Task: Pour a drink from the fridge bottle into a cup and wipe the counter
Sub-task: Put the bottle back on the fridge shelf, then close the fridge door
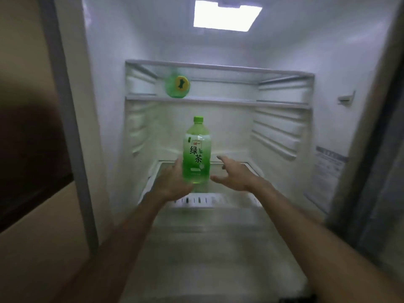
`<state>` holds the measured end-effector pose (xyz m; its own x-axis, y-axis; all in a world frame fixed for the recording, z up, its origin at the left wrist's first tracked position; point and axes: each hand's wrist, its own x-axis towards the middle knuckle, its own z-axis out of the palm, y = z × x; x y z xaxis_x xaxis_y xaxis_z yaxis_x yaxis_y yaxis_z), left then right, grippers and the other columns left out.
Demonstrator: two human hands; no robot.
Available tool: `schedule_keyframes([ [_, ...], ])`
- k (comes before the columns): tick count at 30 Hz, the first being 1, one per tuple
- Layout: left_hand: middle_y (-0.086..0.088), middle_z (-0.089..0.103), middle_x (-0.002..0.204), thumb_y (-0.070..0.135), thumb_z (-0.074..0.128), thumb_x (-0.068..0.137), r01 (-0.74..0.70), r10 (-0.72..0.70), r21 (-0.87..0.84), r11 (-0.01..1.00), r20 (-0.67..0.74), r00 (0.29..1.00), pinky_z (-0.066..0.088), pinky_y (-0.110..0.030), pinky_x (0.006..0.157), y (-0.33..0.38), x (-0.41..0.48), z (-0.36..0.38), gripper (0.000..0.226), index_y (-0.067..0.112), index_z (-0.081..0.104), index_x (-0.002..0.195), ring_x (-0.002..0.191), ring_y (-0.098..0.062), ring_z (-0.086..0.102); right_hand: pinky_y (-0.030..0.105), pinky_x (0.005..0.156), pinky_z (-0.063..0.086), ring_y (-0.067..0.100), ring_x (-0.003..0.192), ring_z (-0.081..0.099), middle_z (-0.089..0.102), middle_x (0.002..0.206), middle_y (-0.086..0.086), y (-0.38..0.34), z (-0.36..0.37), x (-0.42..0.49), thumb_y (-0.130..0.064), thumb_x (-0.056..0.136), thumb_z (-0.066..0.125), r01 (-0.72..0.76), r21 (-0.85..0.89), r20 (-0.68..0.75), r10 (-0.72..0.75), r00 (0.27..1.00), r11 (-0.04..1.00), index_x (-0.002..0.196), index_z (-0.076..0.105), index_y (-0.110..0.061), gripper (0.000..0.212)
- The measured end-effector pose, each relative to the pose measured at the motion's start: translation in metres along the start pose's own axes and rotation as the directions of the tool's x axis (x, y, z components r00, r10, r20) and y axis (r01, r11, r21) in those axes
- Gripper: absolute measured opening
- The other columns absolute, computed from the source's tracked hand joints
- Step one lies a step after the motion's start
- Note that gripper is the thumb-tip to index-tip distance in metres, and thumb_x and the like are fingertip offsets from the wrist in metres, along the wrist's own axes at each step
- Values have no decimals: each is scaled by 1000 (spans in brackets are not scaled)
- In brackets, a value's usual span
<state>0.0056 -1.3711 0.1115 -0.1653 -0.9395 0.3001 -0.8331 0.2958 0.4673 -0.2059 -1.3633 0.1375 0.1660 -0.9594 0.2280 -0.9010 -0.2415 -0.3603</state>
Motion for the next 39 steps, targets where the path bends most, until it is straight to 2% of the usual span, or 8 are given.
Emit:
schedule_keyframes([
  [3,-9,38,152,46,64,84,7,-19,176,984,67,998,43,-45,103,10,-48,-14,79,21,29,150,138,-31,39,40,117,30,27,145,32,31,160,9,-4,-8,-38,-54,91,61,58,-213,104,-36,994,975,155,23,-17,83],
  [4,-10,36,155,47,63,85,-1,-13,226,974,58,998,43,-45,104,9,-60,-15,83,19,24,152,138,-31,39,42,117,29,28,145,30,28,161,9,-6,-10,-51,-56,91,59,63,-244,136,-30,990,968,156,21,-18,84],
  [9,-13,45,144,52,60,86,12,-37,371,929,61,997,44,-43,99,29,-127,-28,81,18,26,151,126,-30,49,47,108,39,34,133,41,37,151,15,-18,-13,-120,-54,92,60,92,-284,214,-31,976,954,153,24,-18,80],
  [13,-15,40,149,57,56,86,22,-68,450,893,86,994,44,-43,99,41,-179,-33,83,17,24,151,130,-33,46,47,109,38,33,138,38,30,156,14,-31,-11,-170,-57,93,55,139,-300,251,-62,966,944,156,18,-19,83],
  [17,-15,30,155,57,54,89,39,-113,453,890,138,984,41,-45,106,50,-228,-35,84,14,20,153,137,-34,38,46,108,40,31,135,40,33,154,12,-40,-8,-212,-58,92,55,169,-274,286,-88,954,947,156,17,-20,83],
  [26,-15,40,144,58,51,90,90,-181,482,871,146,973,44,-43,100,43,-314,-47,81,17,20,153,129,-34,46,49,109,38,33,137,39,29,157,13,-53,-8,-284,-61,93,52,179,-268,319,-88,944,947,156,14,-24,83],
  [33,-16,46,140,60,52,84,69,-151,401,913,176,973,42,-43,104,37,-386,-68,81,18,28,149,128,-35,45,49,111,36,32,138,36,31,155,12,-68,-13,-356,-62,92,52,121,-237,324,-39,945,964,156,16,-24,83],
  [39,-17,45,140,53,56,90,48,-130,368,929,203,971,45,-45,101,41,-457,-84,72,13,31,145,125,-37,48,43,114,33,30,139,35,32,155,14,-95,-16,-430,-57,93,54,97,-188,316,-34,948,977,155,19,-22,79],
])
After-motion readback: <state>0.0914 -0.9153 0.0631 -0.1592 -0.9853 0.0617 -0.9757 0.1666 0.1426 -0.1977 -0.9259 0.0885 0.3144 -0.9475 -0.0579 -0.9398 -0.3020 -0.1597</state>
